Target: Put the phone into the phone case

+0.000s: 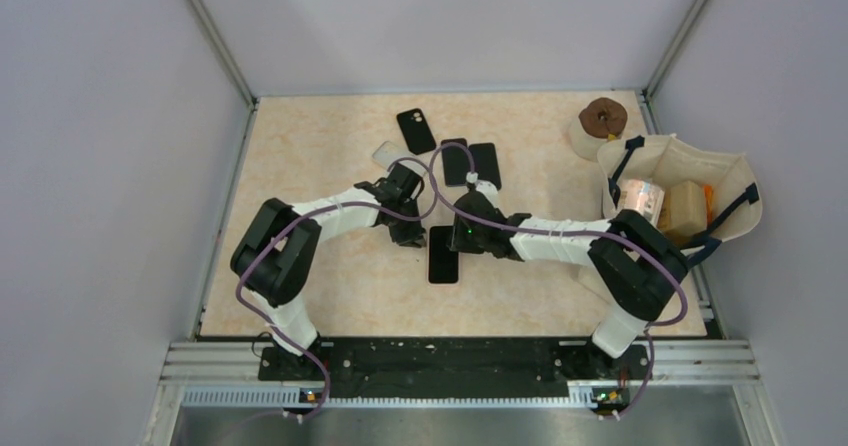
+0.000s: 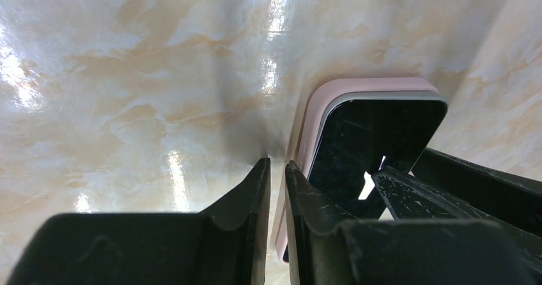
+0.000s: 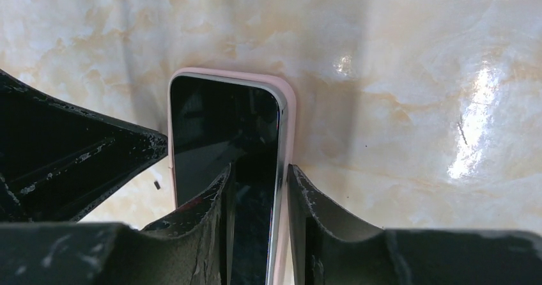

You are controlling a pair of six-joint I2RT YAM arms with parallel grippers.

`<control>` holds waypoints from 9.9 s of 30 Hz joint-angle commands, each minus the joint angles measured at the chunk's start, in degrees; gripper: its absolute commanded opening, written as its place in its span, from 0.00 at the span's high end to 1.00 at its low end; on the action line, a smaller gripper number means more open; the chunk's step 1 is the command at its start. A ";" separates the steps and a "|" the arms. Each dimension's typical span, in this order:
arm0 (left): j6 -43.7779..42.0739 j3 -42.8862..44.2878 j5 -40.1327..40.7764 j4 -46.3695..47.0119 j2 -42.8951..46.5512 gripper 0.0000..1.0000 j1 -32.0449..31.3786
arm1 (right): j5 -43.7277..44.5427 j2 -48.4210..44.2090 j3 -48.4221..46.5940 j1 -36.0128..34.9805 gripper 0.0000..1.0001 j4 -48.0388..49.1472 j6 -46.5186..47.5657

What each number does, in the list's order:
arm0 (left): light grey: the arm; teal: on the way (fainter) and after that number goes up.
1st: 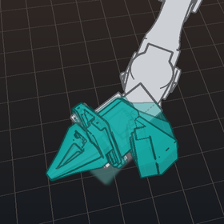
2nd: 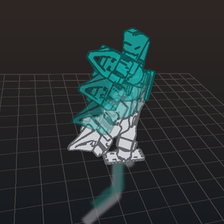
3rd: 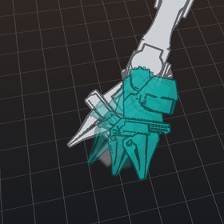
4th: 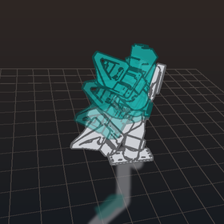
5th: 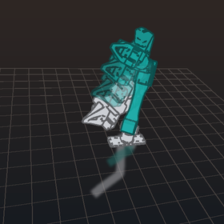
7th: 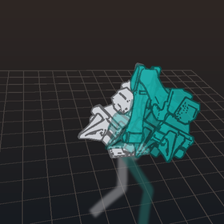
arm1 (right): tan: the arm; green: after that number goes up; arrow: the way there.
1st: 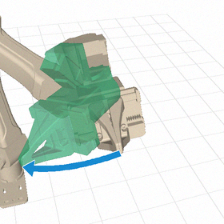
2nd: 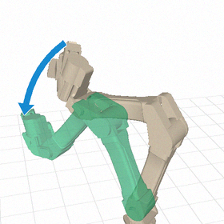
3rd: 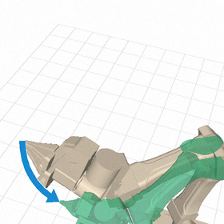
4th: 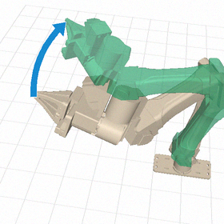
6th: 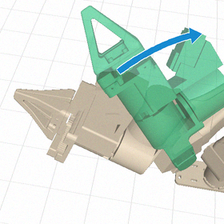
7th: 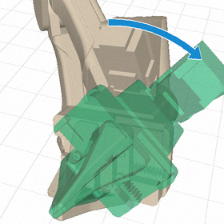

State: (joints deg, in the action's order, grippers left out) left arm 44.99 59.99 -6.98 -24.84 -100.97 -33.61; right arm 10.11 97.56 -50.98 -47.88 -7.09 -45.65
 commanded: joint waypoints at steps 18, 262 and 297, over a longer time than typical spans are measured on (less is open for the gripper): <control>2.56 -7.44 -5.75 5.89 8.75 0.75 -0.09 | -8.98 -11.31 19.14 -1.83 0.57 -5.63 -6.14; -23.87 11.50 -3.57 -7.27 -2.63 0.34 -11.04 | -13.63 -26.05 13.57 5.23 0.57 -16.78 -0.81; -14.87 6.25 13.92 -4.05 1.54 0.01 -16.42 | -10.51 -21.29 6.32 14.09 0.33 -9.25 1.61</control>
State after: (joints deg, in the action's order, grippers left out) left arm 27.42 63.13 -0.40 -28.71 -97.58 -47.05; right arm -2.85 83.66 -46.06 -35.83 -15.22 -43.70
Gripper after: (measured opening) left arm 0.990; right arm 0.630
